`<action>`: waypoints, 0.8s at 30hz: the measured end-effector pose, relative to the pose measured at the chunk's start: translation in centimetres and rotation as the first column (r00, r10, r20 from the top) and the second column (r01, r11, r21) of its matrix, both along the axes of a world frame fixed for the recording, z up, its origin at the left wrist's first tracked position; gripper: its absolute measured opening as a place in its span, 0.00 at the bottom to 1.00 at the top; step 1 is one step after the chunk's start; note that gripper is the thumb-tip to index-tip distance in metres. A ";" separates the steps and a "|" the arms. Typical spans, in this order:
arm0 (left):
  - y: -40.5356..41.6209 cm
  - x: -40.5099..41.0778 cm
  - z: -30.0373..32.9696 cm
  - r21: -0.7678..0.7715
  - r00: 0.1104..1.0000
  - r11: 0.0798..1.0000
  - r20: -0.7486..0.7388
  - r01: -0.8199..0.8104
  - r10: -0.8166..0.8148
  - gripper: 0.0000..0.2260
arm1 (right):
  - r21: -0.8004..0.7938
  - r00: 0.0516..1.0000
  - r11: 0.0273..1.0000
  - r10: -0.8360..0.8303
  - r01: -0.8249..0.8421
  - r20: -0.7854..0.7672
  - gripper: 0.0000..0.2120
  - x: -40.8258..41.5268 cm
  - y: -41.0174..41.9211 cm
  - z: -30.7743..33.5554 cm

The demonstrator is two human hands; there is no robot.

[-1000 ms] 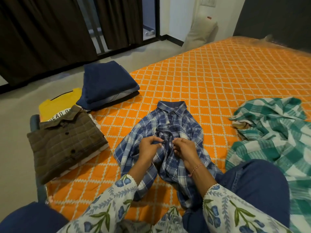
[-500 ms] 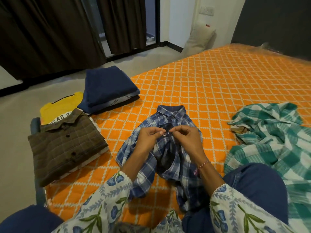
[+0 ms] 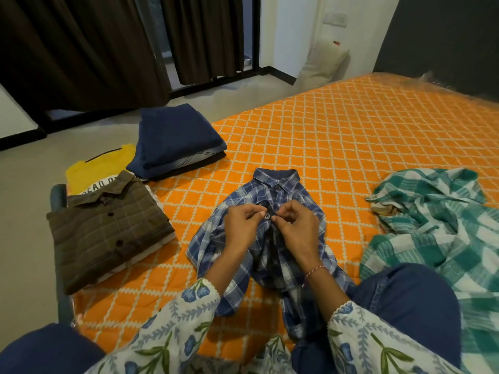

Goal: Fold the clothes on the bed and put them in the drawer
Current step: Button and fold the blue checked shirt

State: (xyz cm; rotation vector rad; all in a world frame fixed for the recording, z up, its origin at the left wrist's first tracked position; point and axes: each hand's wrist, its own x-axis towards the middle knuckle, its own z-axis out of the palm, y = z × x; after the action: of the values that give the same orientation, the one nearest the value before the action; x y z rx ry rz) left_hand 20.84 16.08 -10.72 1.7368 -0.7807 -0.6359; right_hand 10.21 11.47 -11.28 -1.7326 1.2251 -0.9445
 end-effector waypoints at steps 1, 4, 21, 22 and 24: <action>0.0 -0.3 -0.1 0.009 0.998 1.000 0.052 -0.019 0.018 0.06 | -0.001 1.000 1.000 -0.004 0.004 0.002 0.15 0.0 0.1 0.0; 0.1 -1.0 -0.4 0.030 0.972 0.996 0.223 -0.087 0.078 0.06 | -0.020 1.000 0.999 -0.030 0.030 -0.008 0.11 0.2 0.6 0.1; 0.9 -0.6 1.1 0.155 0.754 0.986 0.655 -0.067 -0.052 0.06 | 0.174 0.997 0.983 -0.066 0.057 0.047 0.14 0.0 -1.5 -0.1; 0.6 -0.5 1.4 0.165 0.785 0.986 0.614 -0.021 -0.086 0.06 | 0.172 0.996 0.984 -0.063 0.053 0.056 0.13 0.1 -1.6 0.0; 0.0 -0.5 1.9 0.146 0.892 0.985 0.429 0.088 -0.143 0.04 | 0.169 0.996 0.985 -0.051 0.037 0.076 0.14 0.2 -1.9 0.3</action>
State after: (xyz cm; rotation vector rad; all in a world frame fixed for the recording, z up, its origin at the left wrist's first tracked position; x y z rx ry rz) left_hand 20.32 16.03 -8.86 1.9902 -1.1866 -0.3752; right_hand 10.40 9.56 -10.99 -1.5278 1.2583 -0.9006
